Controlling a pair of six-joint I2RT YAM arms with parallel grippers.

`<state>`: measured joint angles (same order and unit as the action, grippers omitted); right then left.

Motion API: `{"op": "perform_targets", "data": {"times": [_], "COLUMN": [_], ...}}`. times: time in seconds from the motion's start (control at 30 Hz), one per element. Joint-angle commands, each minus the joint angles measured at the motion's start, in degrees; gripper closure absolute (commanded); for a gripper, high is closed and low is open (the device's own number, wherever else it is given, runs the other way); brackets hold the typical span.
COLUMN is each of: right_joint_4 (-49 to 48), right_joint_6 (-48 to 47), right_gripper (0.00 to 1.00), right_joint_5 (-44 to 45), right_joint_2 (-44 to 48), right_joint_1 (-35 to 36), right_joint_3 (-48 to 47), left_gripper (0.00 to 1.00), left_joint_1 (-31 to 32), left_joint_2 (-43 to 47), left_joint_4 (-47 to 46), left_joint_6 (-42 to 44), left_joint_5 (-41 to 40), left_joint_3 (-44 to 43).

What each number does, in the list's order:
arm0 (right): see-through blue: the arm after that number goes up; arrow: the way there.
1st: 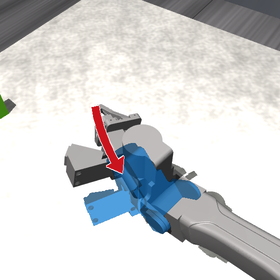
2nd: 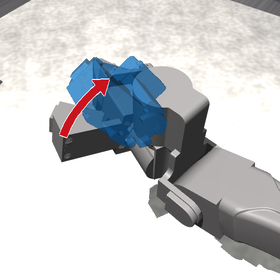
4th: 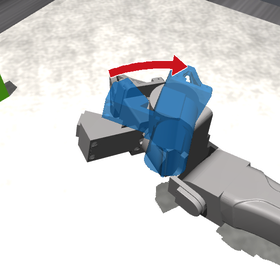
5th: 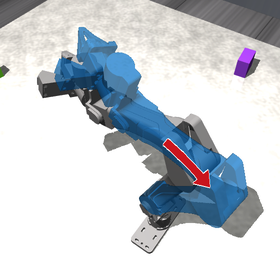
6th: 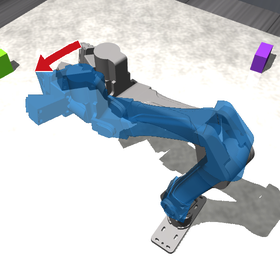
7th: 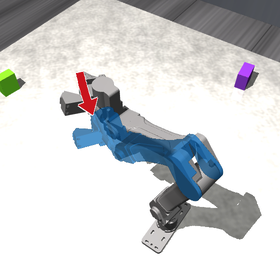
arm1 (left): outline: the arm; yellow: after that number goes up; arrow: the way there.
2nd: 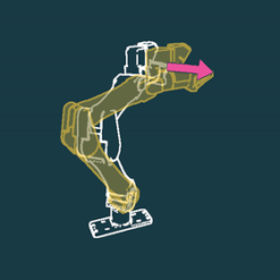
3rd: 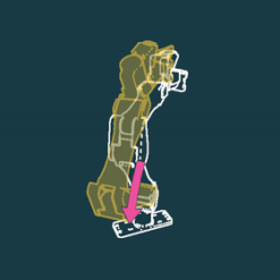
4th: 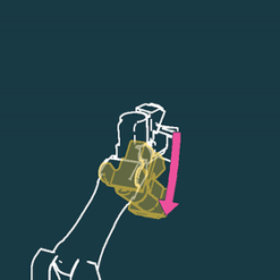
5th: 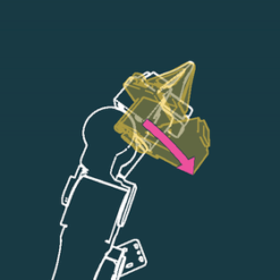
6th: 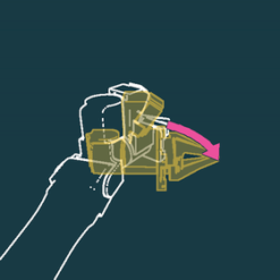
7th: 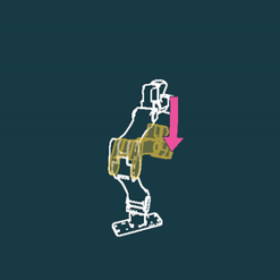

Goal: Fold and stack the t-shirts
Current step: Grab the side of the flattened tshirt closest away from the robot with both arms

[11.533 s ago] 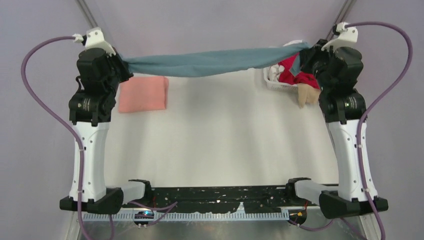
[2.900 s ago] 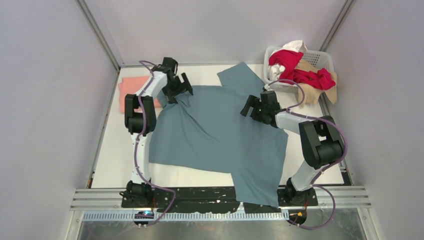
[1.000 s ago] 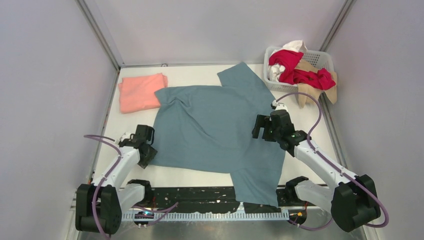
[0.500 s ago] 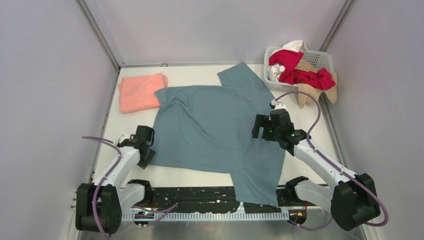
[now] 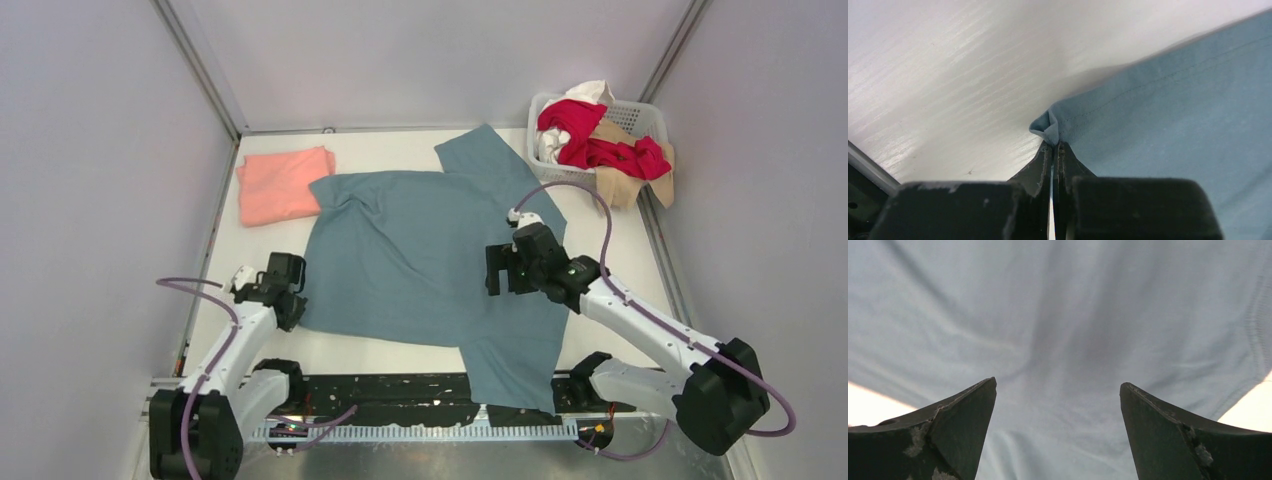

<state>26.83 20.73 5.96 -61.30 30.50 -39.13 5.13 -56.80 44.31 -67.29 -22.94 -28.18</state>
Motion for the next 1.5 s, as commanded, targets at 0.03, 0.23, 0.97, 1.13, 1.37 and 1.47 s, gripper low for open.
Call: {"op": "perform_targets", "data": {"times": [0.03,0.23,0.97,1.13,1.37,1.47], "right_joint_4": [15.08,20.67,12.54,12.61,21.39,25.86], "right_joint_6": [-1.90,1.24,11.51,13.34,7.82,5.51], "right_gripper": [0.02,0.16,0.48,0.83,0.94,0.94], "right_joint_5": [-0.22,-8.24,-12.69,-6.70,0.02,-4.40], "right_joint_2": [-0.30,1.32,-11.22,-10.76,-1.26,-0.41], "right_joint_1": [10.57,27.11,42.99,46.37,46.42,46.45], "right_joint_3": [-5.48,-2.06,7.52,6.69,-1.91,-5.93], "left_gripper": [1.00,1.00,1.00,1.00,1.00,1.00], "left_joint_1": [-0.29,-0.29,-0.27,-0.29,-0.27,-0.20], "left_joint_2": [6.43,7.88,7.83,12.23,22.79,28.58], "left_joint_4": [0.58,0.23,-2.44,-0.68,9.51,15.88], "left_joint_6": [0.58,2.16,4.02,3.12,1.49,-0.30], "left_joint_5": [-4.26,-2.88,0.24,0.81,0.92,-0.35], "left_joint_3": [1.76,1.72,3.56,4.56,4.00,3.33]}}
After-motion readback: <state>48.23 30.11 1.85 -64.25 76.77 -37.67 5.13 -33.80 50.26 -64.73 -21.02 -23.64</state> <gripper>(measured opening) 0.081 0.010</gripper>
